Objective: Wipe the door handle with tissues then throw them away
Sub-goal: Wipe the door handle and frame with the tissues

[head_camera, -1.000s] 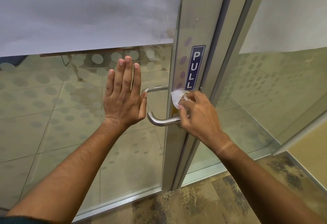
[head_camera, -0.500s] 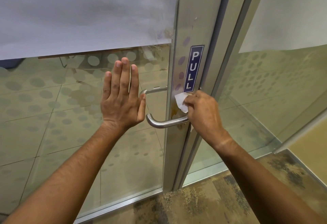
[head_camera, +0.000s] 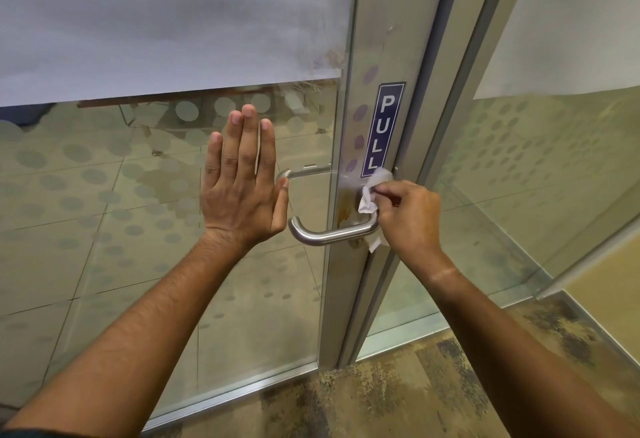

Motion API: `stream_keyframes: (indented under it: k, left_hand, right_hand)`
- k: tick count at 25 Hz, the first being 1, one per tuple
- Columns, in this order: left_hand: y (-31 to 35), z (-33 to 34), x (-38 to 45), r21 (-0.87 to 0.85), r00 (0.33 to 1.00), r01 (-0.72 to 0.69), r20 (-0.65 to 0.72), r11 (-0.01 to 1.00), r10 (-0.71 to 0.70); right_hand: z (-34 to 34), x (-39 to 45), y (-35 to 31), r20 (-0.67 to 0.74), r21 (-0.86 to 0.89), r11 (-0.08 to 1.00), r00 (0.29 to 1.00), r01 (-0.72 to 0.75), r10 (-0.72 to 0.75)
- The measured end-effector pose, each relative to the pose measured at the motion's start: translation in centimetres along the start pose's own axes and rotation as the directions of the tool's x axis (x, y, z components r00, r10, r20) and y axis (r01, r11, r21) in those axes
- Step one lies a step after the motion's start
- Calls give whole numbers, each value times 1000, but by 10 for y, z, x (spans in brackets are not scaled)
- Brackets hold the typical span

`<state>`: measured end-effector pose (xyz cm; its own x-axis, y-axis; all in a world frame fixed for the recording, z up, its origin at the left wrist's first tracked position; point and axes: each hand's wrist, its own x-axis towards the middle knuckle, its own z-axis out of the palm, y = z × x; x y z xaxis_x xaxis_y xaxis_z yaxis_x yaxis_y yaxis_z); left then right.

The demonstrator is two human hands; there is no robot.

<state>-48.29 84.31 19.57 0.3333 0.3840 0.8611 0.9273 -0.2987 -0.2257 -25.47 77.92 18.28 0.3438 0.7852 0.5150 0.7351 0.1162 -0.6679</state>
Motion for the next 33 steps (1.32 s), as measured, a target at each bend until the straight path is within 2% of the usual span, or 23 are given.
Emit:
stream_keyframes:
  k: [2, 4, 6, 7, 9, 11, 13, 18, 23, 28, 31, 33]
  left_hand:
    - [0, 0, 0, 11, 1000, 4, 3, 1000, -4]
    - [0, -1, 0, 11, 1000, -2, 4, 1000, 2]
    - [2, 0, 0, 17, 1000, -8, 10, 1000, 8]
    - [1, 0, 0, 21, 1000, -10, 12, 1000, 9]
    - [1, -1, 0, 26, 1000, -13, 12, 1000, 13]
    - [1, -1, 0, 38, 1000, -15, 10, 999, 14]
    - [0, -1, 0, 35, 1000, -13, 7, 999, 13]
    - [1, -1, -1, 45, 1000, -17, 13, 999, 17]
    - [1, 0, -1, 52, 1000, -19, 7, 998, 19]
    - [1, -1, -1, 57, 1000, -19, 10, 998, 19]
    - [0, -1, -1, 53, 1000, -19, 3, 998, 19]
    - [0, -1, -1, 55, 1000, -20, 6, 998, 20]
  right_hand:
    - [5, 1, 1, -6, 220, 954, 977, -204, 211]
    - [6, 3, 3, 45, 384, 845, 922, -372, 385]
    - [5, 3, 2, 83, 422, 793, 890, -439, 448]
    - [5, 3, 0, 58, 359, 847, 915, -392, 399]
    - [3, -2, -6, -7, 116, 979, 985, -169, 171]
    - [1, -5, -10, 12, -97, 993, 998, 62, -61]
    - [-5, -4, -11, 78, -169, 969, 983, 180, -169]
    - [-12, -9, -14, -74, -112, 972, 974, 204, -213]
    - [-7, -19, -14, 26, -74, 968, 971, 239, -238]
    - [-4, -24, -19, 48, -55, 988, 989, 141, -138]
    - [3, -16, -30, 94, -135, 944, 952, 301, -291]
    - [5, -11, -34, 170, -236, 906, 933, 351, -317]
